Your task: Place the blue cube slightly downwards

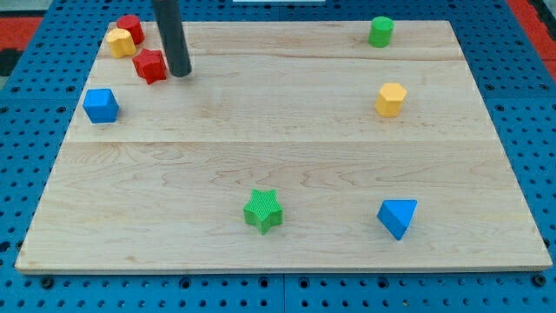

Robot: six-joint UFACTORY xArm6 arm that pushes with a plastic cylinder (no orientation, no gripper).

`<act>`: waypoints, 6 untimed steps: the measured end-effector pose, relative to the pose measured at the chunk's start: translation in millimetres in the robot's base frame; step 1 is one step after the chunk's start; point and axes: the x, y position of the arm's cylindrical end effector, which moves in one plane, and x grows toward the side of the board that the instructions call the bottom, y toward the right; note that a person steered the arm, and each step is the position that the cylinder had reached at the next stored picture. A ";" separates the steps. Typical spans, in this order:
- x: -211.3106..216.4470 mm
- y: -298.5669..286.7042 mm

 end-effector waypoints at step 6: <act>100.1 -83.4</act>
